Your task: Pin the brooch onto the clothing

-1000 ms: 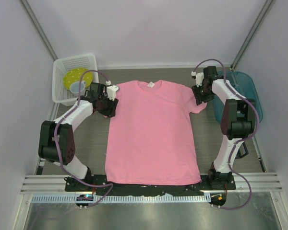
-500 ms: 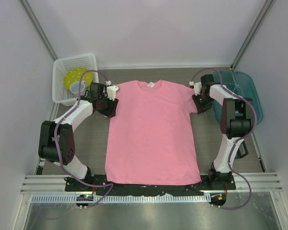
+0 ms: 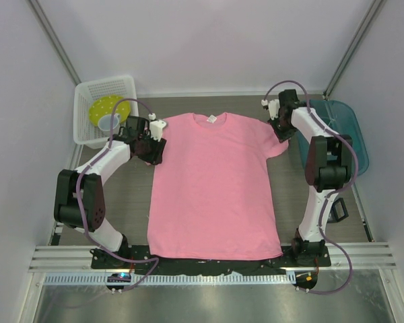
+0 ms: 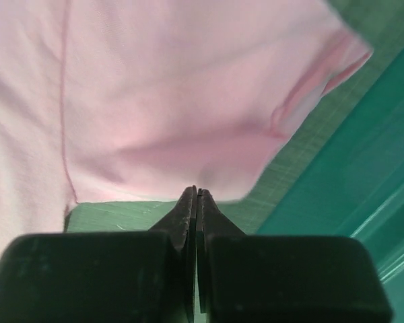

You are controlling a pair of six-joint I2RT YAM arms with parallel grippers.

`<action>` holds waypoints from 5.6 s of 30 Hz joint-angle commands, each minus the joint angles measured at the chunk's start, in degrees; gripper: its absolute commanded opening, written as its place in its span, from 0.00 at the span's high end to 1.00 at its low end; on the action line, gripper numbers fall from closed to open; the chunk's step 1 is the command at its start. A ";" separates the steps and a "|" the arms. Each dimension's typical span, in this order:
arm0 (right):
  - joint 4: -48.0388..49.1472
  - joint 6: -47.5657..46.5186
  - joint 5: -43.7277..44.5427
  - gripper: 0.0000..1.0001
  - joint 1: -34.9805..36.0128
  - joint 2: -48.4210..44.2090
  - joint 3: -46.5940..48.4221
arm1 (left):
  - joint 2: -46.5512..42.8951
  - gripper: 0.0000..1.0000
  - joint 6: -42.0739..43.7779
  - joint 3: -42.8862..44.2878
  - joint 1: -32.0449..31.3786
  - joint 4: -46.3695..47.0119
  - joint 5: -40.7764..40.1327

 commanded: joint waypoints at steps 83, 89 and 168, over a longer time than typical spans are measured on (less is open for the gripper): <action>10.18 11.79 10.43 0.65 0.22 -4.05 -15.06 | 10.63 0.78 7.48 1.12 1.64 -0.32 -14.56; 9.30 10.38 10.17 0.57 0.13 -4.15 -14.19 | 7.73 0.82 7.04 -2.23 1.64 -1.99 -13.34; -10.65 -85.34 -3.19 0.30 -30.10 -52.49 -55.41 | -28.48 0.17 0.89 9.64 -2.31 -23.00 25.25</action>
